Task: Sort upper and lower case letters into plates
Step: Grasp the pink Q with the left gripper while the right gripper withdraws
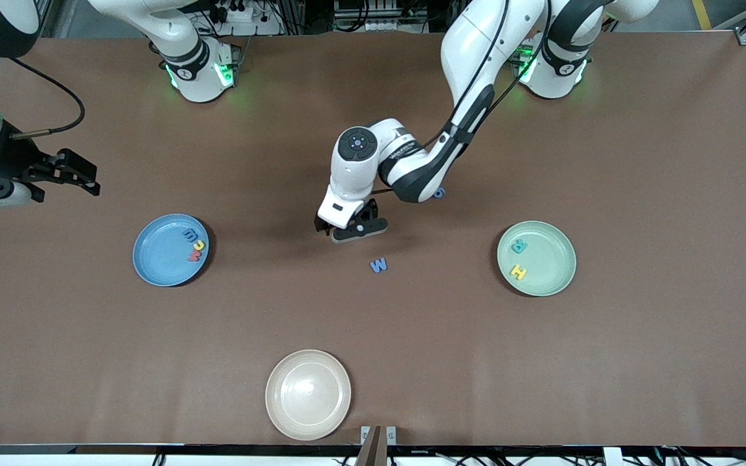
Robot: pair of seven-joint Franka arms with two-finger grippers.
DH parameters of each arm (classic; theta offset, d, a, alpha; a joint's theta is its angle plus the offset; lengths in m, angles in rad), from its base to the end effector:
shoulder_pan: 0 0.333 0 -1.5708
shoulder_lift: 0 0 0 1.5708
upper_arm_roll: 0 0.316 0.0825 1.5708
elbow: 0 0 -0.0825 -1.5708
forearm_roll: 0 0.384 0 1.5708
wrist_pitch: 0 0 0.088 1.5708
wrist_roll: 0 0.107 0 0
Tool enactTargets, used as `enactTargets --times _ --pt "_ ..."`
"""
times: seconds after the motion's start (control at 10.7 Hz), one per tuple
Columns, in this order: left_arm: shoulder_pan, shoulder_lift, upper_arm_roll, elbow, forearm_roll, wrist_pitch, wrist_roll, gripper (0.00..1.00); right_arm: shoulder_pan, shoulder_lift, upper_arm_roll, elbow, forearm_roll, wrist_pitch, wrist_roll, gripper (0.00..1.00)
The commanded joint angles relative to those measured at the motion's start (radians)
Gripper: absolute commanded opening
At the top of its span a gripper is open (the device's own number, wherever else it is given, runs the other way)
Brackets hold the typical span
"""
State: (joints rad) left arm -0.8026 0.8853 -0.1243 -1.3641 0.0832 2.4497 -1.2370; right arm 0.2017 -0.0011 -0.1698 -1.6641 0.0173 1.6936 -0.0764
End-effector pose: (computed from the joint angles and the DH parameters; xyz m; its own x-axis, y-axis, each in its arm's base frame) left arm 0.4713 -0.5907 0.2085 0.9514 0.3055 0.0381 0.2918 -0.9343 0.2046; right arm 0.5630 0.0196 0.5916 0.9939 0.1059 0.0318 0.1065 -0.9942 -0.0150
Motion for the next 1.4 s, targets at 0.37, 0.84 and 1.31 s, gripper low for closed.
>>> enactTargets --times 0.37,0.84,1.31 --pt "-0.075 0.078 0.024 0.065 -0.010 0.008 0.140 1.00 -0.053 -0.011 0.026 0.003 -0.011 0.010 -0.019 1.00" --pt "-0.112 0.103 0.049 0.063 -0.008 0.008 0.186 0.84 -0.082 -0.011 0.052 0.001 -0.011 0.021 -0.019 1.00" --pt "-0.109 0.104 0.051 0.062 -0.010 0.008 0.185 0.51 -0.082 -0.011 0.052 0.001 -0.010 0.020 -0.019 1.00"
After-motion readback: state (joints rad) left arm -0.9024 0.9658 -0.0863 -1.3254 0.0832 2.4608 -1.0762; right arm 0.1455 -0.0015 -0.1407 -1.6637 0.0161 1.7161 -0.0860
